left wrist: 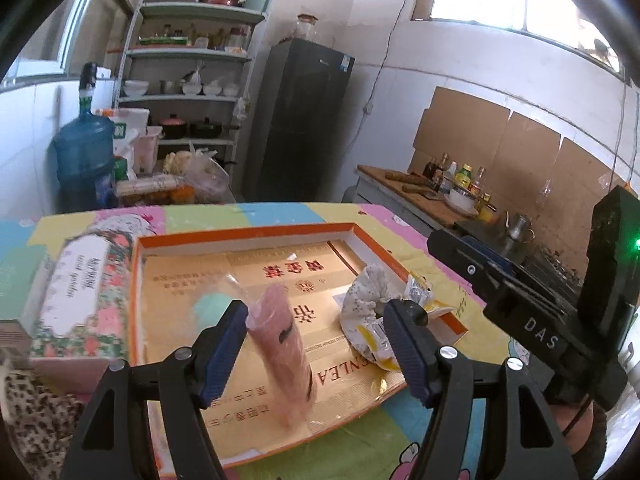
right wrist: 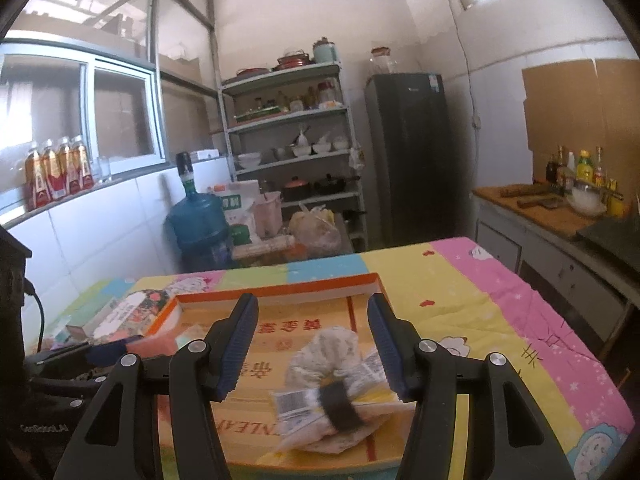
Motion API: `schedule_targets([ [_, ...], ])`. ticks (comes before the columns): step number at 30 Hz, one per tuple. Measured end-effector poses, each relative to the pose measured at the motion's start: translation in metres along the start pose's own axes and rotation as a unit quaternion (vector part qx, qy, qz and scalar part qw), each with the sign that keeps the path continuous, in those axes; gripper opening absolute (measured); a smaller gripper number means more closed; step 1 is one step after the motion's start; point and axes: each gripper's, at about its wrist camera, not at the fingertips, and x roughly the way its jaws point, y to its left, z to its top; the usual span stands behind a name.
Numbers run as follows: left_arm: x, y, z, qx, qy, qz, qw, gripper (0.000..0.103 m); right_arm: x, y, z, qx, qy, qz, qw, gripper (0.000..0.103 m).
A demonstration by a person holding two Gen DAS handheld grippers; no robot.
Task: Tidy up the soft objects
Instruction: 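Lower the pink towel into the box with the left gripper while the right gripper releases the packet there, then withdraw both grippers from the box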
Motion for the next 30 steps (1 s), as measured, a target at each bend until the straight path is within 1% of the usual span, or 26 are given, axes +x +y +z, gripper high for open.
schedule_targets([
  [1, -0.005, 0.001, 0.000, 0.000, -0.004, 0.003, 1.0000, 0.070, -0.002, 0.004, 0.000, -0.002, 0.000, 0.002, 1.000, 0.059],
  [2, -0.011, 0.002, 0.000, 0.001, -0.009, 0.006, 0.9999, 0.073, -0.004, 0.009, 0.000, -0.003, 0.000, 0.005, 1.000, 0.064],
  [3, -0.016, 0.002, 0.000, 0.001, -0.013, 0.010, 0.9999, 0.076, -0.006, 0.013, 0.000, -0.002, 0.000, 0.007, 1.000, 0.074],
  [4, -0.023, 0.003, 0.001, 0.001, -0.018, 0.014, 0.9997, 0.080, -0.009, 0.017, -0.001, -0.002, -0.002, 0.009, 1.000, 0.076],
  [5, -0.029, 0.005, 0.001, 0.003, -0.022, 0.019, 0.9996, 0.082, -0.011, 0.021, -0.001, -0.002, -0.003, 0.012, 1.000, 0.076],
  [10, -0.059, 0.011, 0.000, 0.014, -0.043, 0.047, 0.9979, 0.083, -0.022, 0.044, 0.000, -0.008, -0.008, 0.027, 1.000, 0.076],
  [16, -0.088, 0.027, -0.006, 0.008, -0.059, 0.068, 0.9959, 0.083, -0.030, 0.071, 0.000, -0.012, -0.011, 0.040, 0.999, 0.076],
  [24, -0.124, 0.052, -0.016, -0.007, -0.073, 0.090, 0.9933, 0.083, -0.041, 0.116, -0.004, -0.027, -0.013, 0.064, 0.998, 0.076],
  [30, -0.150, 0.070, -0.026, -0.015, -0.077, 0.114, 0.9904, 0.084, -0.047, 0.147, -0.009, -0.042, -0.010, 0.084, 0.996, 0.076],
])
